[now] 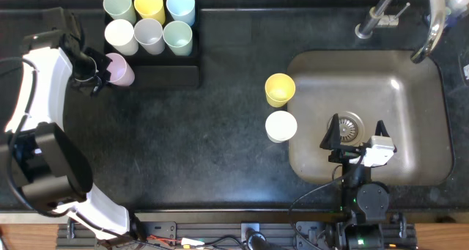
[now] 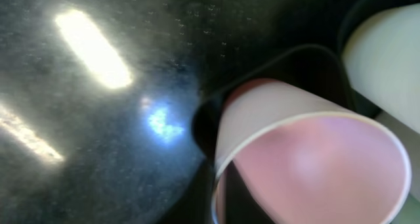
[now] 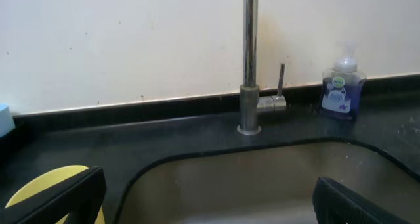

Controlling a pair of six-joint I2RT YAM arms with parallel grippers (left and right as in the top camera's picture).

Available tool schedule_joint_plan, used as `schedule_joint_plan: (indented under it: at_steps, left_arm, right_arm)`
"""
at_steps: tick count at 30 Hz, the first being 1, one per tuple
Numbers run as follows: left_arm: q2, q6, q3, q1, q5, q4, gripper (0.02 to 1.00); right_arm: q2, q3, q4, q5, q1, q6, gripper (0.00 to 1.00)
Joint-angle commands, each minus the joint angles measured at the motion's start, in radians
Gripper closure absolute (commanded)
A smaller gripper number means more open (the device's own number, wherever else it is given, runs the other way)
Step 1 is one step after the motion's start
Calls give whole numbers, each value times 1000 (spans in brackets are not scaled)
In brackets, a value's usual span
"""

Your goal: Store Cups

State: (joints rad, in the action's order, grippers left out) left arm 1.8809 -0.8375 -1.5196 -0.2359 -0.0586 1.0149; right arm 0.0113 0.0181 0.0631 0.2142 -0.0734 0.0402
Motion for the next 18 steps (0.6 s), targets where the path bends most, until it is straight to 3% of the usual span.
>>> schedule_joint_plan:
  at_steps: [1, 2, 3, 13, 18]
  left_arm:
    - [28, -2, -13, 18, 8, -18, 202]
    - [28, -2, -13, 18, 8, -19, 51]
    - [27, -2, -13, 18, 8, -19, 18]
    - [-167, 1, -13, 34, 2, -18, 18]
    - [-322, 81, -32, 130, -34, -18, 20]
  right_arm:
    - [-8, -14, -7, 0, 0, -3, 3]
    - [-8, -14, -7, 0, 0, -3, 3]
    - [-8, -14, -7, 0, 0, -3, 5]
    - [-8, -14, -7, 0, 0, -3, 3]
    - [-8, -14, -7, 0, 0, -3, 3]
